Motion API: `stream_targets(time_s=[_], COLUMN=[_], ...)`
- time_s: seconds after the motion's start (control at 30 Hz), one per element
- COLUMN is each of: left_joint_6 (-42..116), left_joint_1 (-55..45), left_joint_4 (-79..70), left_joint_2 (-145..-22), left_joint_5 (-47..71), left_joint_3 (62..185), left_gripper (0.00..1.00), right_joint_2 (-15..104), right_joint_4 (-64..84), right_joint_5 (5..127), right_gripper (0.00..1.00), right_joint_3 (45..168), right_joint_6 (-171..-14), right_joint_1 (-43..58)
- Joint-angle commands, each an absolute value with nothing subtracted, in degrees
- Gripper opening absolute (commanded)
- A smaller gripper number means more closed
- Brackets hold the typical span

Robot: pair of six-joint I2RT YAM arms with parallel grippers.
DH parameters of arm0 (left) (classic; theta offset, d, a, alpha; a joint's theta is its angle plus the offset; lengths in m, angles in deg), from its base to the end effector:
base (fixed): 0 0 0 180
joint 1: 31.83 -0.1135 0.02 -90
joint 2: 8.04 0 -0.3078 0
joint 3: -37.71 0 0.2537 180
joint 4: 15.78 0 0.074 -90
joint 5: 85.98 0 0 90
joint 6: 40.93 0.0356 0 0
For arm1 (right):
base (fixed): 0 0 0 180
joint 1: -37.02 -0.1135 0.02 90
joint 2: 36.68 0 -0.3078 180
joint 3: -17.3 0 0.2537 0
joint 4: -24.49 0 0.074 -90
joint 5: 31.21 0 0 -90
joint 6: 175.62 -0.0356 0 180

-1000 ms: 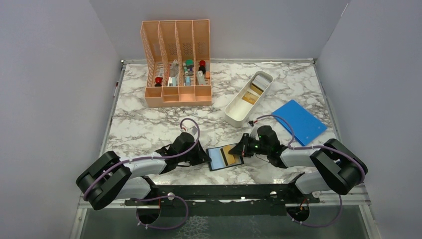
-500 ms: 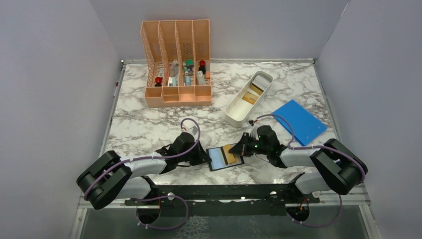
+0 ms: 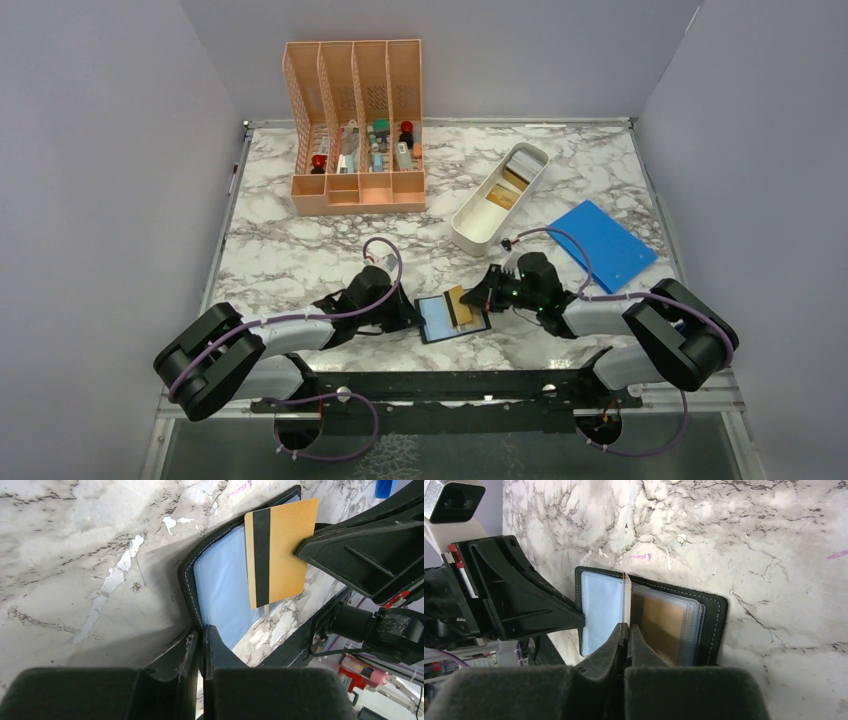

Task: Put the credit cards into the card holder
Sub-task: Insert the credit card into the card holder.

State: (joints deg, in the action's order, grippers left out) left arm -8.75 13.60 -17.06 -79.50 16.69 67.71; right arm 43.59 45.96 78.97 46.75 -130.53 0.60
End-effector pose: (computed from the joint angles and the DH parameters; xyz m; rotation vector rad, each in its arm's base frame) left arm 0.1315 -0.1446 0.1672 -0.1442 2.5446 -1.1021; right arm 0.1713 0.1416 0.1676 -0.0679 2.2916 1.1770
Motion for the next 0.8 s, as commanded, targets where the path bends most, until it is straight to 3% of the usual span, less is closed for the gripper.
stream_targets(time_s=[0.0,0.77], left_joint_6=[-8.0,-6.7], left_joint_1=[13.5,13.5], left_joint_4=[-17.4,-16.0], left_joint_2=[-79.3,-81.3], left_joint_5=[18.6,18.6], left_joint_3=[67.0,69.8], left_gripper=[0.08,0.08], right_joint_2=[44.3,43.4], right_joint_4=[49.6,40.9], right_joint_5=[76.9,78.7], right_gripper=[0.01,0.01], right_joint_3=[44.5,44.0], right_joint_6=[-128.8,-132.0], right_joint_1=[0.2,-1.6])
